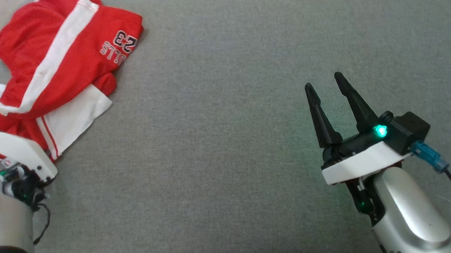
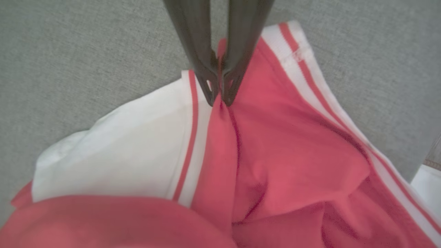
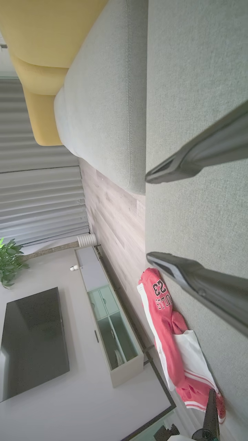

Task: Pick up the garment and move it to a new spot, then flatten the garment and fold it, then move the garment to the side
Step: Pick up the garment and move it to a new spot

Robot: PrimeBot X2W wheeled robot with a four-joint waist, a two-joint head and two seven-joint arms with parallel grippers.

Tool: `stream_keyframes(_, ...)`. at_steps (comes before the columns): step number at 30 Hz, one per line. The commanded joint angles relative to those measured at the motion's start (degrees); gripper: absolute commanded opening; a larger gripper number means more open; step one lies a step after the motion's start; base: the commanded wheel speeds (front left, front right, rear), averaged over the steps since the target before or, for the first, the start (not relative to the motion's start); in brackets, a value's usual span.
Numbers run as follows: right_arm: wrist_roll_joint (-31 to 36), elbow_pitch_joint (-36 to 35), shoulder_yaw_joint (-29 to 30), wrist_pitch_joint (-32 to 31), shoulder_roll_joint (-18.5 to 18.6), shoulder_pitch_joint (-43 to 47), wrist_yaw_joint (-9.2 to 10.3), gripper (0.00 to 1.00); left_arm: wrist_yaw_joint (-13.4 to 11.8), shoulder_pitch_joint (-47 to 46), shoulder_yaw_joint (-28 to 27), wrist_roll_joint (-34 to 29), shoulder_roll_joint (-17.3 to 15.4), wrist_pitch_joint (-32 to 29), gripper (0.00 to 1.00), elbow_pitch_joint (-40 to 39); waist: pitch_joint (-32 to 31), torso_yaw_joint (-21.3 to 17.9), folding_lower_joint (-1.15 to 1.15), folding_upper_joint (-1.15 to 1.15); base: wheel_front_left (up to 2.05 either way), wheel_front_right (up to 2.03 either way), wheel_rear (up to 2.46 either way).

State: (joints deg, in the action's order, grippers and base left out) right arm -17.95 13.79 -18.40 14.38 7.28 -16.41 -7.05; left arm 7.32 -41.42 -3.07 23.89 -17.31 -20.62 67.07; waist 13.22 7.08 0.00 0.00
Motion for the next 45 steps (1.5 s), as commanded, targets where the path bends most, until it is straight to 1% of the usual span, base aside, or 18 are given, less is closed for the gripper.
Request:
stream_keyframes(1, -0.45, -1.51, -1.24, 0.62, -0.80, -1.10, -0.44, 1.00, 0.13, -0.34, 0.11, 0.43, -2.47, 1.85, 0.00, -1.57, -1.24, 0.76, 0.00, 0.00, 0.00, 0.00, 0.00)
stream_keyframes(4, -0.74, -1.17, -0.96, 0.62, -1.11, -0.38, -0.44, 1.00, 0.14, -1.05, 2.48, -0.05, -3.62, 5.40, 0.00, -4.06, -3.57, 1.70, 0.00, 0.00, 0.00, 0.00, 0.00)
stream_keyframes(8, -1.29, -0.54, -0.57, 0.62, -1.85, 1.39, -0.44, 1.00, 0.15, -3.12, 6.92, -0.25, -5.48, 7.53, 0.00, -8.73, -7.95, 3.10, 0.00, 0.00, 0.00, 0.00, 0.00)
stream_keyframes(14, -2.08, 0.16, -0.73, 0.62, -3.31, 4.11, -0.44, 1.00, 0.16, -6.35, 13.97, 1.38, -7.87, 7.30, 0.00, -19.05, -13.62, 3.58, 0.00, 0.00, 0.00, 0.00, 0.00)
stream_keyframes(18, -2.07, -0.16, -0.51, 0.62, -3.79, 4.89, -0.44, 1.00, 0.16, -7.97, 17.79, 3.15, -8.72, 5.90, 0.00, -28.53, -15.03, 2.51, 0.00, 0.00, 0.00, 0.00, 0.00)
stream_keyframes(21, -1.93, -0.32, -0.32, 0.62, -3.99, 5.26, -0.44, 1.00, 0.16, -8.57, 19.37, 5.42, -8.58, 4.44, 0.00, -36.04, -15.70, 0.86, 0.00, 0.00, 0.00, 0.00, 0.00)
stream_keyframes(23, -1.91, -0.44, -0.19, 0.62, -4.08, 5.34, -0.44, 1.00, 0.16, -8.87, 20.12, 6.43, -7.83, 3.53, 0.00, -41.07, -16.00, -0.58, 0.00, 0.00, 0.00, 0.00, 0.00)
stream_keyframes(26, -1.87, -0.56, -0.20, 0.62, -4.17, 5.30, -0.44, 1.00, -0.02, -9.37, 20.72, 7.62, -5.87, 2.74, 0.00, -48.24, -16.23, -3.11, 0.00, 0.00, 0.00, 0.00, 0.00)
stream_keyframes(30, -1.87, -0.77, -0.40, 0.62, -4.23, 4.73, -0.44, 1.00, -1.06, -9.77, 21.46, 9.54, -1.86, 2.38, 0.00, -56.32, -16.05, -7.17, 0.00, 0.00, 0.00, 0.00, 0.00)
stream_keyframes(33, -1.85, -0.73, -0.75, 0.62, -4.24, 4.39, -0.44, 1.00, -1.96, -8.82, 23.03, 10.33, 1.25, 2.15, 0.00, -59.47, -15.49, -10.20, 0.00, 0.00, 0.00, 0.00, 0.00)
stream_keyframes(35, -1.95, -0.70, -0.88, 0.62, -4.22, 4.27, -0.44, 1.00, -2.21, -6.88, 24.31, 11.21, 3.39, 2.37, 0.00, -59.75, -15.04, -12.07, 0.00, 0.00, 0.00, 0.00, 0.00)
stream_keyframes(37, -2.09, -0.71, -1.05, 0.62, -4.20, 4.19, -0.44, 1.00, -2.57, -4.34, 25.00, 11.78, 5.07, 3.83, 0.00, -58.68, -14.56, -13.83, 0.00, 0.00, 0.00, 0.00, 0.00)
stream_keyframes(39, -2.14, -0.68, -1.14, 0.62, -4.14, 4.14, -0.44, 1.00, -2.85, -1.31, 25.31, 12.51, 6.52, 5.78, 0.00, -56.05, -14.09, -15.23, 0.00, 0.00, 0.00, 0.00, 0.00)
stream_keyframes(42, -2.27, -0.59, -1.49, 0.62, -3.82, 3.97, -0.44, 1.00, -2.88, 3.33, 25.80, 13.07, 8.23, 9.50, 0.00, -49.54, -13.41, -16.70, 0.00, 0.00, 0.00, 0.00, 0.00)
stream_keyframes(43, -2.33, -0.57, -1.67, 0.62, -3.73, 3.83, -0.44, 1.00, -2.74, 4.77, 26.17, 13.06, 8.56, 10.56, 0.20, -46.63, -13.18, -17.07, 0.00, 0.00, 0.00, 0.00, 0.00)
stream_keyframes(44, -2.42, -0.56, -1.82, 0.62, -3.64, 3.68, -0.44, 1.00, -2.58, 6.01, 26.57, 12.85, 8.64, 11.55, 0.43, -43.37, -13.00, -17.34, 0.00, 0.00, 0.00, 0.00, 0.00)
stream_keyframes(45, -2.50, -0.54, -1.97, 0.62, -3.58, 3.54, -0.44, 1.00, -2.43, 6.95, 27.16, 12.26, 8.40, 12.34, 0.98, -39.95, -12.83, -17.58, 0.00, 0.00, 0.00, 0.00, 0.00)
